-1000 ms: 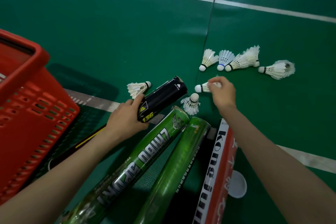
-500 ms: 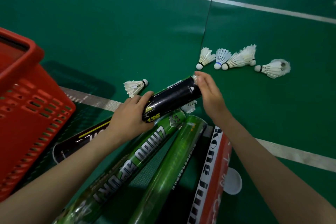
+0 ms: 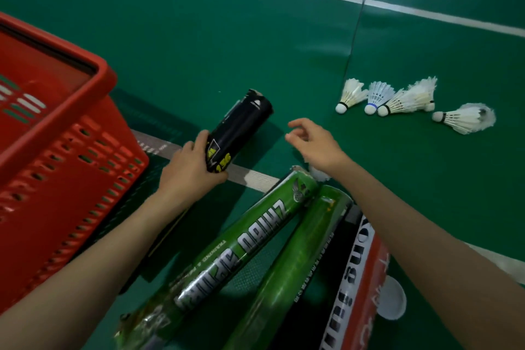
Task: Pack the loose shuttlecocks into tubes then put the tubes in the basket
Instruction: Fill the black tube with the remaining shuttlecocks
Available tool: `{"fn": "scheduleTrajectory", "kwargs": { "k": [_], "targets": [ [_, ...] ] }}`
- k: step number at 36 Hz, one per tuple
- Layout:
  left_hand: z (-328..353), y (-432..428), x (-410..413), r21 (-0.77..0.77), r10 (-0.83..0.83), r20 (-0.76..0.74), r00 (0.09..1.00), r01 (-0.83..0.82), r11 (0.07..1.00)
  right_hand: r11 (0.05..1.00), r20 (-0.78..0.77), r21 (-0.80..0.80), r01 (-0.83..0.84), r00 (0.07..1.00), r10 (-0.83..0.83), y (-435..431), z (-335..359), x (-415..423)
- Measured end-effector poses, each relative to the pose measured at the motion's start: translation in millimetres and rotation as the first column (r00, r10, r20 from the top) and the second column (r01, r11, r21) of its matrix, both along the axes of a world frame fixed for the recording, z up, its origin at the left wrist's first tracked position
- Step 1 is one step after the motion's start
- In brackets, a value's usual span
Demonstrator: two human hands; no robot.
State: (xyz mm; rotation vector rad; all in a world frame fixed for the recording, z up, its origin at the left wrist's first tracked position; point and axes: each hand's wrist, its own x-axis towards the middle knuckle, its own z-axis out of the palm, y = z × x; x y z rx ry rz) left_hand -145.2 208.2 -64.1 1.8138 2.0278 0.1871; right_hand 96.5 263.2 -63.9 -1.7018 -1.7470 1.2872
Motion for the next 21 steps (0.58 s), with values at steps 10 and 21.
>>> {"fn": "scheduleTrajectory", "kwargs": {
  "k": [10,21],
  "targets": [
    [-10.2,-5.5,-51.1,-0.060,0.147,-0.018,0.989,-0.148,0.987,0.795,0.577,0.116,-0.596,0.692,0.434,49.0,-44.6,-86.2],
    [-18.6,-11.8,-56.6,-0.145,0.149,-0.034,0.988,-0.153,0.978,0.730,0.678,0.277,-0.625,0.666,0.313,43.4,-57.8,-87.9]
  ]
}}
